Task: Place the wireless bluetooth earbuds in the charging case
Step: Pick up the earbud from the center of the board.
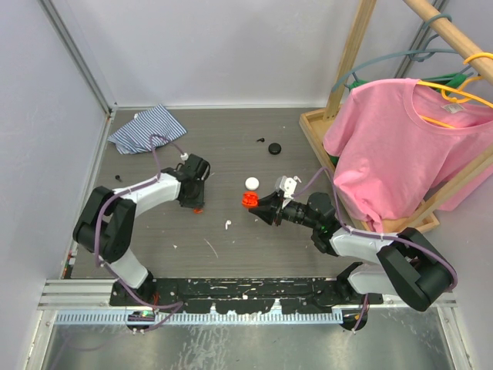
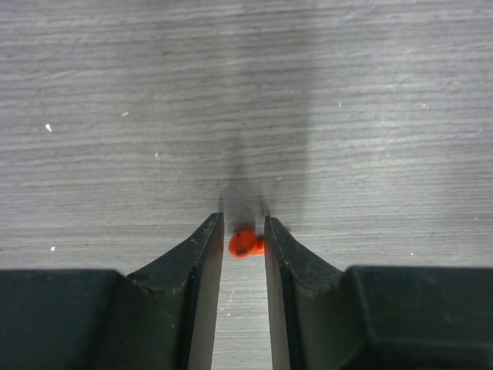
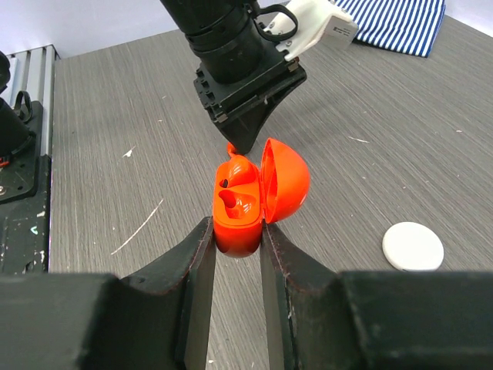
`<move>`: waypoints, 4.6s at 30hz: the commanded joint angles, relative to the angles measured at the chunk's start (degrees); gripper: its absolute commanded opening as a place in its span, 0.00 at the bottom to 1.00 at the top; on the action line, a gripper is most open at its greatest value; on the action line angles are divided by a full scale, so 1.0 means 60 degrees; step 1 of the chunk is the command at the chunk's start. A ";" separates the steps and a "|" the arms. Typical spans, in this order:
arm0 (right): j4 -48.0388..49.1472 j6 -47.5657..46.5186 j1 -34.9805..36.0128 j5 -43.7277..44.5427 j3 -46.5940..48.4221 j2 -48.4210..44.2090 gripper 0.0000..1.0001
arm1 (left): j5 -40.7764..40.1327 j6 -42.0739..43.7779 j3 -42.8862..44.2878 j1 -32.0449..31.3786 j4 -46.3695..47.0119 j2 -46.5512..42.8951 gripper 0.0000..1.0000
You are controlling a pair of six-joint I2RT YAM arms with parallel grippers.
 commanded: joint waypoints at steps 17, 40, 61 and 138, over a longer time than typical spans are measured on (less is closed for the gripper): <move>0.0195 -0.0093 0.0035 -0.0280 0.0543 0.0000 0.01 | -0.0413 -0.0643 0.0419 0.0065 -0.0274 -0.0513 0.43; -0.0005 -0.0119 0.0037 -0.0272 0.0602 -0.0036 0.01 | -0.0320 0.0156 0.0756 -0.0309 -0.1555 0.0406 0.53; -0.0183 -0.0159 0.0033 -0.0234 0.0650 -0.0084 0.01 | -0.0166 -0.0908 -0.0228 -0.0568 -0.0901 -0.1784 0.53; -0.0502 -0.0162 0.0032 -0.0139 0.0807 0.0043 0.01 | 0.0490 0.0461 0.0283 -0.0619 -0.0845 -0.1434 0.47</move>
